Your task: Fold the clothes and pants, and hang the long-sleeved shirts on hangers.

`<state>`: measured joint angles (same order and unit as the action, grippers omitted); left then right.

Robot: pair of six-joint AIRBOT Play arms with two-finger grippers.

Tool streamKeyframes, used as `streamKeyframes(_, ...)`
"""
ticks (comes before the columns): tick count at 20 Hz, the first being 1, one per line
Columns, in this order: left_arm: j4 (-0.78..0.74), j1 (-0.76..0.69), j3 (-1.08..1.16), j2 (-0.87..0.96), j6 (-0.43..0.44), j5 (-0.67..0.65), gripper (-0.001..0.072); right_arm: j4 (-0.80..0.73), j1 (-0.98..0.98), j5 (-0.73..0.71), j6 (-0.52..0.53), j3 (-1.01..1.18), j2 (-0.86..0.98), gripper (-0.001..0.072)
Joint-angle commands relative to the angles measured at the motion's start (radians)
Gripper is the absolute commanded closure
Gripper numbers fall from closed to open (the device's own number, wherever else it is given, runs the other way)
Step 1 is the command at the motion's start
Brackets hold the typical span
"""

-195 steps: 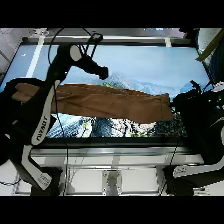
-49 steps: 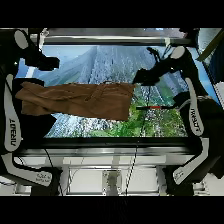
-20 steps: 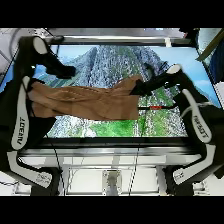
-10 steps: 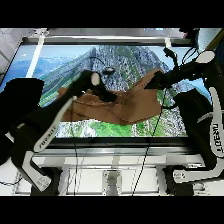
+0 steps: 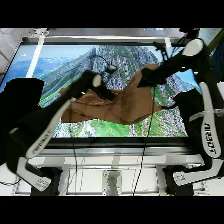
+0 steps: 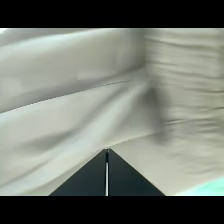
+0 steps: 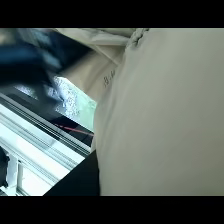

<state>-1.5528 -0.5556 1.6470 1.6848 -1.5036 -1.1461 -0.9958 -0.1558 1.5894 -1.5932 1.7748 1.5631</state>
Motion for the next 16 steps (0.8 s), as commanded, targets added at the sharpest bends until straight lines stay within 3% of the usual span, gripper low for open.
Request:
streamKeyframes(1, -0.191, 0.134, 0.000, -0.154, 0.000, -0.180, 0.0692, -0.063, -0.154, -0.063, -0.137, 0.042, 0.086, 0.0692)
streamKeyframes(4, -0.190, 0.262, -0.001, -0.277, 0.000, -0.228, 0.0691, -0.049, -0.329, -0.228, -0.203, 0.127, 0.222, 0.0692)
streamKeyframes(8, -0.190, 0.394, -0.002, -0.381, 0.001, -0.233, 0.0692, -0.031, -0.557, -0.764, -0.158, 0.247, 0.358, 0.0689)
streamKeyframes(9, -0.190, 0.421, -0.002, -0.397, 0.001, -0.236, 0.0691, -0.031, -0.599, -0.893, -0.143, 0.245, 0.371, 0.0625)
streamKeyframes(10, -0.190, 0.447, -0.002, -0.411, 0.000, -0.240, 0.0691, -0.031, -0.631, -0.970, -0.143, 0.245, 0.383, 0.0394)
streamKeyframes(11, -0.190, 0.468, -0.002, -0.420, 0.000, -0.246, 0.0692, -0.031, -0.652, -0.995, -0.144, 0.244, 0.393, 0.0194)
streamKeyframes(12, -0.190, 0.487, -0.002, -0.427, 0.000, -0.255, 0.0691, -0.031, -0.658, -0.973, -0.144, 0.244, 0.397, 0.0154)
streamKeyframes(16, -0.190, 0.522, -0.003, -0.431, 0.001, -0.273, 0.0692, -0.106, -0.574, -0.642, -0.143, 0.245, 0.373, 0.0154)
